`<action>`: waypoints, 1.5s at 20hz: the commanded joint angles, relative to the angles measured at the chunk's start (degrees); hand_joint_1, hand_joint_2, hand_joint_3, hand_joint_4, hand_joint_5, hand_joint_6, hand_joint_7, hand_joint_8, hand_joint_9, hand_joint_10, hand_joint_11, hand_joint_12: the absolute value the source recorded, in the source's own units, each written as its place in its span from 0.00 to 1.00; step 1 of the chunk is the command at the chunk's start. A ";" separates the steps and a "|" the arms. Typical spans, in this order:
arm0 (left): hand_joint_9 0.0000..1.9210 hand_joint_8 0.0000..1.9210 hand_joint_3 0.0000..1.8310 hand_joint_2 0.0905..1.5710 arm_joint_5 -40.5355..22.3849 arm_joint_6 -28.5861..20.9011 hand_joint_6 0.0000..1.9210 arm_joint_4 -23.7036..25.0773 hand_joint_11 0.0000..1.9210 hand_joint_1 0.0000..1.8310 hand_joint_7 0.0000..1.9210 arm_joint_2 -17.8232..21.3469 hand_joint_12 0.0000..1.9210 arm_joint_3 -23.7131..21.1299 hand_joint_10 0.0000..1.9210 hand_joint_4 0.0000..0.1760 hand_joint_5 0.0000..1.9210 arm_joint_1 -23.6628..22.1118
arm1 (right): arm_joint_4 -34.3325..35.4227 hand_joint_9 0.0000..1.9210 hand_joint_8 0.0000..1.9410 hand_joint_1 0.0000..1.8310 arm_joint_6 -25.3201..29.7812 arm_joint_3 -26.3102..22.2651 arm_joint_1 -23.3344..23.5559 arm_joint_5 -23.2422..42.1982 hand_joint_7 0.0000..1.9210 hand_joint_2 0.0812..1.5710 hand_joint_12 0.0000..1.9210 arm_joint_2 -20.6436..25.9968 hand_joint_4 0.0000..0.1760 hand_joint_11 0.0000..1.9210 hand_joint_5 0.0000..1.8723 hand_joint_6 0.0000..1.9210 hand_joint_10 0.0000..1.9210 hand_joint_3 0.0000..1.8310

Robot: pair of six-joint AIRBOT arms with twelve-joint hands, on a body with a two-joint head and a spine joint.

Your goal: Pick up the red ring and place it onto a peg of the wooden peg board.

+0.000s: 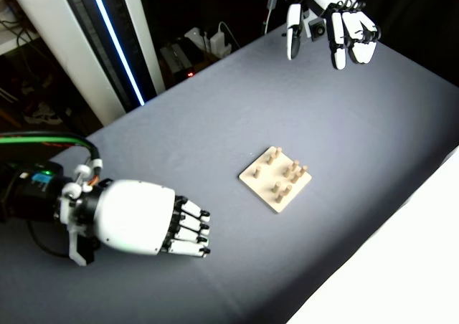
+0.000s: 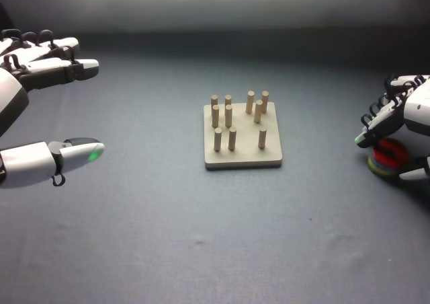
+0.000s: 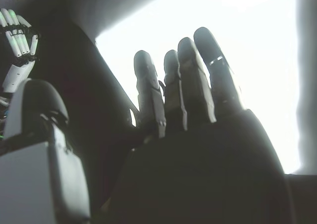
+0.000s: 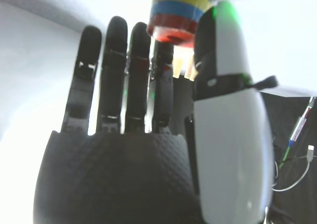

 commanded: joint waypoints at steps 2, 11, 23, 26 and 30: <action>0.13 0.00 0.00 0.63 -7.24 -0.30 0.00 0.28 0.00 0.38 0.14 -0.07 0.47 0.21 0.00 0.00 0.27 -0.31 | 1.16 0.44 0.01 0.67 -0.13 0.66 0.82 3.39 0.47 0.64 0.60 -0.21 0.00 0.14 0.49 0.00 0.02 0.00; 0.15 0.00 0.00 0.64 -7.35 -0.32 0.00 0.30 0.00 0.36 0.15 -0.09 0.50 0.15 0.00 0.00 0.28 -0.29 | 1.16 0.51 0.34 0.76 -1.21 1.10 0.99 1.65 0.56 0.67 0.59 -0.70 0.00 0.42 0.51 0.53 0.58 0.00; 0.13 0.00 0.00 0.63 -7.75 -0.42 0.00 0.19 0.00 0.39 0.15 -0.10 0.45 0.09 0.00 0.00 0.27 0.12 | -2.52 0.51 0.59 0.69 -1.42 -2.71 7.72 11.40 0.54 0.69 0.83 -1.29 0.00 0.43 0.53 0.41 0.64 0.00; 0.13 0.00 0.00 0.63 -7.58 -0.42 0.00 0.16 0.00 0.40 0.15 -0.19 0.44 0.21 0.00 0.00 0.28 0.13 | -5.17 0.49 0.49 0.74 -1.40 -2.66 10.84 11.57 0.56 0.68 0.67 -1.91 0.00 0.39 0.51 0.46 0.60 0.00; 0.12 0.00 0.00 0.63 -7.19 -0.42 0.00 0.18 0.00 0.40 0.15 -0.45 0.40 0.46 0.00 0.00 0.27 0.12 | -5.71 0.50 0.37 0.76 -1.40 -1.63 12.68 11.58 0.58 0.67 0.58 -4.62 0.00 0.40 0.50 0.53 0.58 0.00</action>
